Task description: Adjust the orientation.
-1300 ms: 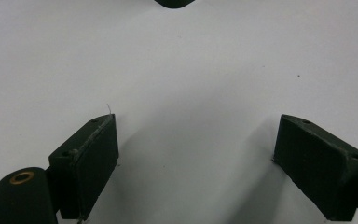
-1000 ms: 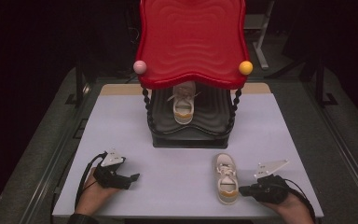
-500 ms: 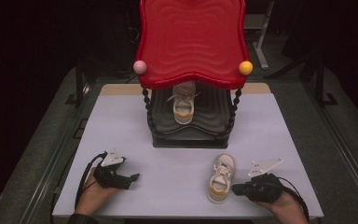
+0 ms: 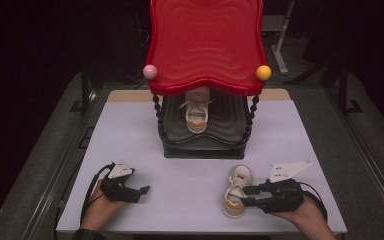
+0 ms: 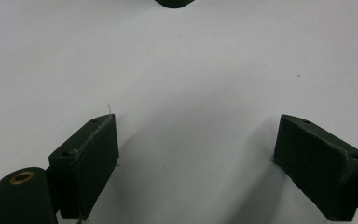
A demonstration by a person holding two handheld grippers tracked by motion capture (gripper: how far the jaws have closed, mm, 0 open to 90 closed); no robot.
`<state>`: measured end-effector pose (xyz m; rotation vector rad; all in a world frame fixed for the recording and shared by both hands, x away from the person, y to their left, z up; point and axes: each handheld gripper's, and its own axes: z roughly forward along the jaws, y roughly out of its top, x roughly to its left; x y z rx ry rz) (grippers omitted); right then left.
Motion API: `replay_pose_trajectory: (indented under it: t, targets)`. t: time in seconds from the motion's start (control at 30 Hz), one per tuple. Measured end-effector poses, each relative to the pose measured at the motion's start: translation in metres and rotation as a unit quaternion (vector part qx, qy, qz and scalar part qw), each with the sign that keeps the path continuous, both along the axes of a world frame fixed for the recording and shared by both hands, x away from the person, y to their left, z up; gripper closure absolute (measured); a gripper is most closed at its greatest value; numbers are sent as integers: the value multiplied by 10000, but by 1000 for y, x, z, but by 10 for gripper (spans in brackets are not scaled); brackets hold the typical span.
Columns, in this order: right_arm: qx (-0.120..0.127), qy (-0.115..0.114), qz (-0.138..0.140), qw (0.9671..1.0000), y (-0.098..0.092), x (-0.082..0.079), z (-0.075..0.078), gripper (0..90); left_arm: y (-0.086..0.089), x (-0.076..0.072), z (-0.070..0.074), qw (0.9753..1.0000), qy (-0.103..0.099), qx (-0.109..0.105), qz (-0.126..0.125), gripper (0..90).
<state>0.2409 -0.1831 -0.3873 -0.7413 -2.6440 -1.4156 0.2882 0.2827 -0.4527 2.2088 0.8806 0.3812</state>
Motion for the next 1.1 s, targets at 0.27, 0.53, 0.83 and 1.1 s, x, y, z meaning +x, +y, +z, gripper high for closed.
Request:
replay_pose_trajectory:
  t: [0.27,0.53,0.83,1.1]
  targets:
    - [-321,111,344,9988,26,5,-15,615,0,0,0,10000,0,1,0,128]
    - [-498,290,469,9972,32,8,-26,670,0,0,0,10000,3,-2,1,128]
    - [-649,164,601,9959,36,7,-25,770,0,0,0,10000,3,-8,5,127]
    - [-642,18,680,9956,40,5,-13,771,0,0,0,10000,0,-1,1,128]
